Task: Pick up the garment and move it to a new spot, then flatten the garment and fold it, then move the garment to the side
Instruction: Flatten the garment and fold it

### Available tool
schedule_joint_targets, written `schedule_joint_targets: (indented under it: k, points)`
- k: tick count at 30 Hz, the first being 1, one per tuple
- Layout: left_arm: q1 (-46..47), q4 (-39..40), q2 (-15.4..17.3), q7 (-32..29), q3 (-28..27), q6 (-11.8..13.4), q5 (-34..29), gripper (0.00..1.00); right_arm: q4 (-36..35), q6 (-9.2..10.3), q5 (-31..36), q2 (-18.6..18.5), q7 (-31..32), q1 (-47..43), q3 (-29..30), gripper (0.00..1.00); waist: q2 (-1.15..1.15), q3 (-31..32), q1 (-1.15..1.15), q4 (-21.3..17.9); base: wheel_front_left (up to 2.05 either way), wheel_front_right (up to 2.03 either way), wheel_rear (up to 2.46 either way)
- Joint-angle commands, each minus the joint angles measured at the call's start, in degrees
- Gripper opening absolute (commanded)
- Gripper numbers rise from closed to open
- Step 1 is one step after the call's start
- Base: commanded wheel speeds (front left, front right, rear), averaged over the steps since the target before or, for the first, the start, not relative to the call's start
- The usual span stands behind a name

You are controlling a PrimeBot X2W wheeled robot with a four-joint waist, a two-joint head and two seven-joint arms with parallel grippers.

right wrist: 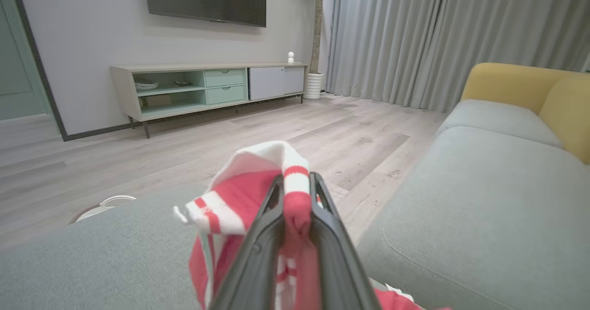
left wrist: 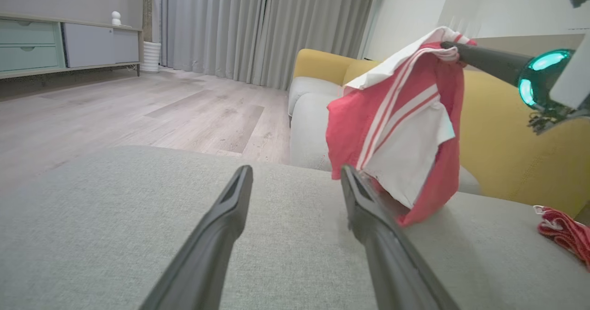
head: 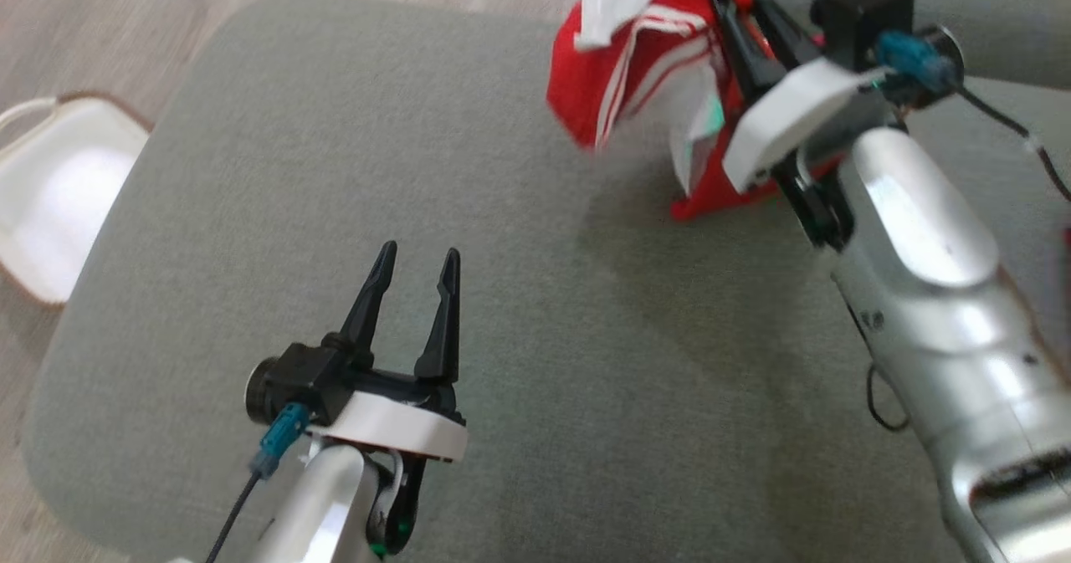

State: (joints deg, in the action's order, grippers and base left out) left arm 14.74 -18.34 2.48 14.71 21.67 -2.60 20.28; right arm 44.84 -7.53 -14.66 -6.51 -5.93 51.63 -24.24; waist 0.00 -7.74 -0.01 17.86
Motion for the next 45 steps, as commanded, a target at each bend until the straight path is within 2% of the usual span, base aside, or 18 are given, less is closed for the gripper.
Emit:
schedule_joint_targets:
  k: [1, 7, 8, 13, 16, 17, 18, 24, 34, 38, 45]
  points:
    - [0.9, 1.8, 0.8, 0.3, -2.5, -0.3, -0.8, 1.00, -5.8, 0.04, -0.5, -0.6, 1.7, -1.3, 0.3, 0.00, 0.00, 2.0, 0.01, -2.0, 0.00, 0.00, 0.00]
    - [0.7, 2.1, 1.0, 0.3, -2.8, -0.7, -1.4, 1.00, -19.4, 0.04, -0.1, -1.8, 10.8, -15.2, 3.2, 0.00, 0.00, 2.3, 0.01, -3.0, 0.00, 0.00, 0.00]
    - [0.7, 2.1, 1.0, 0.3, -2.8, -0.7, -1.4, 1.00, -19.4, 0.04, -0.1, -1.8, 10.8, -15.2, 3.2, 0.00, 0.00, 2.3, 0.01, -3.0, 0.00, 0.00, 0.00]
    - [1.0, 1.7, 0.9, 0.3, -2.5, -1.0, -1.5, 1.00, -25.4, 0.04, 0.9, -0.5, 15.3, -26.5, 5.1, 0.00, 0.00, 2.2, 0.01, -3.5, 0.00, 0.00, 0.00]
    - [1.0, 1.1, 0.9, 0.3, -2.2, -1.1, -1.5, 1.00, -26.0, 0.04, 1.5, 0.2, 15.6, -30.7, 4.9, 0.00, 0.00, 2.5, 0.01, -4.1, 0.00, 0.00, 0.00]
    - [1.0, 1.0, 0.9, 0.3, -2.2, -1.1, -1.5, 1.00, -25.9, 0.04, 2.3, 0.2, 15.2, -31.5, 4.7, 0.85, 0.00, 2.5, 0.01, -4.4, 0.00, 0.00, 0.00]
    - [1.0, 0.8, 0.8, 0.3, -2.2, -1.1, -1.5, 1.00, -25.6, 0.04, 3.0, 0.2, 14.9, -32.1, 4.7, 1.00, 0.00, 2.6, 0.01, -4.6, 0.00, 0.00, 0.00]
    - [0.7, 0.8, 1.1, 0.3, -2.7, -1.0, -1.7, 1.00, -27.8, 0.04, 2.8, 1.6, 12.8, -33.2, 7.6, 1.00, 0.00, 3.6, 0.01, -7.2, 0.00, 0.00, 0.00]
    - [-0.1, 1.8, 1.5, 0.3, -4.1, -1.1, -1.6, 1.00, -38.8, 0.04, 3.5, 1.7, 7.9, -38.6, 16.1, 1.00, 0.00, 5.0, 0.01, -14.4, 0.00, 0.00, 0.00]
    - [-0.1, 1.7, 1.4, 0.3, -3.9, -1.3, -1.4, 1.00, -38.9, 0.04, 5.6, 2.8, 4.3, -42.8, 20.4, 1.00, 0.00, 4.7, 0.01, -16.8, 0.00, 0.00, 0.00]
    - [0.6, 0.9, 1.4, 0.3, -3.5, -1.4, -1.4, 1.00, -37.5, 0.04, 2.9, 3.6, -1.3, -46.3, 23.2, 1.00, 0.00, 3.4, 0.01, -19.7, 0.00, 0.00, 0.00]
